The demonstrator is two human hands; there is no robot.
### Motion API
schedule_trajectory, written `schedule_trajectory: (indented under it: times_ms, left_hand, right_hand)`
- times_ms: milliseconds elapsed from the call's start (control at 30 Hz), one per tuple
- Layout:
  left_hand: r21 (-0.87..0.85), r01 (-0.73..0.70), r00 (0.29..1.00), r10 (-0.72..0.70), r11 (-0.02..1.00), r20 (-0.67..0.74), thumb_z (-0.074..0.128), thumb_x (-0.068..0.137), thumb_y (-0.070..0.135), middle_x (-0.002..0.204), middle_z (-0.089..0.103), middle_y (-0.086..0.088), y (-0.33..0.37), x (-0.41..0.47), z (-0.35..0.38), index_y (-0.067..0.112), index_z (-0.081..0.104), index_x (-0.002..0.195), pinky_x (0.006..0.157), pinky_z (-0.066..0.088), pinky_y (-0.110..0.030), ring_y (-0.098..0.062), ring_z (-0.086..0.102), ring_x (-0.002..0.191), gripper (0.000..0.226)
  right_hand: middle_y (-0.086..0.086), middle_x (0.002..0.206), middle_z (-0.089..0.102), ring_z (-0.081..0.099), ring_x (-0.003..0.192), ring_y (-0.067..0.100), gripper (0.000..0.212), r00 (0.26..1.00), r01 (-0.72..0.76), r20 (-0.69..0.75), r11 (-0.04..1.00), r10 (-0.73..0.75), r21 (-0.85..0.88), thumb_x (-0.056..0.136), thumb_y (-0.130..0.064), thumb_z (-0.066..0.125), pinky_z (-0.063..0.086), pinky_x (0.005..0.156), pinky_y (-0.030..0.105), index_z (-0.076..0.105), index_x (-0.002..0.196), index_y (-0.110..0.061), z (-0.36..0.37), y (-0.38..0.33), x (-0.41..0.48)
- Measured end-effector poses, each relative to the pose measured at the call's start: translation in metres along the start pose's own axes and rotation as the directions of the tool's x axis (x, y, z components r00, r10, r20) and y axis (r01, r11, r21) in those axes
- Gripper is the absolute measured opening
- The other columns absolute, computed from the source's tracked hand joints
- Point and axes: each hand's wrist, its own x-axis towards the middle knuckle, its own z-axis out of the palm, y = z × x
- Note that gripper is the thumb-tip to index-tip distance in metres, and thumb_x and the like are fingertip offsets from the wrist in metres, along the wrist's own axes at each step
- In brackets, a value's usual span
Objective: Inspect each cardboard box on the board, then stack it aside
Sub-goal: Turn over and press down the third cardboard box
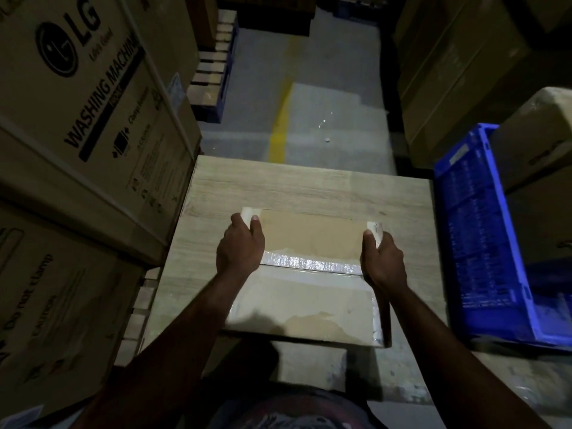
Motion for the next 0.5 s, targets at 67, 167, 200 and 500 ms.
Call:
schedule_trajectory:
  times_ms: [67,167,200,500]
  left_hand:
    - [-0.142,0.170,0.983,-0.158,0.975,0.090,0.026,0.103,0.054,0.129,0.059,-0.023,-0.001,0.008,-0.004,0.008,0.047,0.136,0.095,0.045,-0.046,-0.042,0.057,0.115,0.061]
    - [-0.315,0.460,0.878,-0.371,0.830,0.303,0.015,0.098,0.068,0.140,0.053,-0.022,0.001,0.019,-0.016,0.003,0.049,0.140,0.105,0.042,-0.044,-0.039,0.053,0.124,0.085]
    - [-0.340,0.480,0.867,-0.380,0.809,0.322,0.015,0.097,0.071,0.138,0.055,-0.022,0.003,0.019,-0.021,0.002,0.051,0.139,0.105,0.044,-0.045,-0.039,0.055,0.121,0.088]
    - [-0.631,0.164,0.986,-0.139,0.759,0.090,0.036,0.101,0.059,0.114,0.063,-0.004,0.017,-0.030,-0.073,0.024,0.055,0.120,0.083,0.050,-0.036,-0.023,0.061,0.100,0.045]
  right_hand:
    - [0.005,0.098,0.065,0.061,0.097,0.030,0.053,1.000,-0.016,0.001,1.000,0.016,0.011,0.103,-0.056,0.032,0.039,0.078,0.033,0.060,0.112,-0.012,0.000,0.000,0.002]
    - [0.008,0.091,0.066,0.061,0.094,0.033,0.065,0.998,-0.053,0.028,0.999,0.053,0.009,0.101,-0.063,0.020,0.044,0.084,0.038,0.062,0.089,-0.014,-0.003,-0.006,0.002]
    - [0.008,0.091,0.066,0.060,0.094,0.032,0.065,0.999,-0.050,0.020,0.999,0.050,0.018,0.102,-0.062,0.021,0.045,0.086,0.039,0.062,0.089,-0.014,-0.005,-0.009,0.000]
    - [-0.001,0.095,0.061,0.061,0.093,0.023,0.029,0.987,0.067,-0.158,0.949,-0.018,0.307,0.103,-0.049,0.043,0.052,0.083,0.045,0.054,0.096,-0.023,-0.058,-0.039,-0.030]
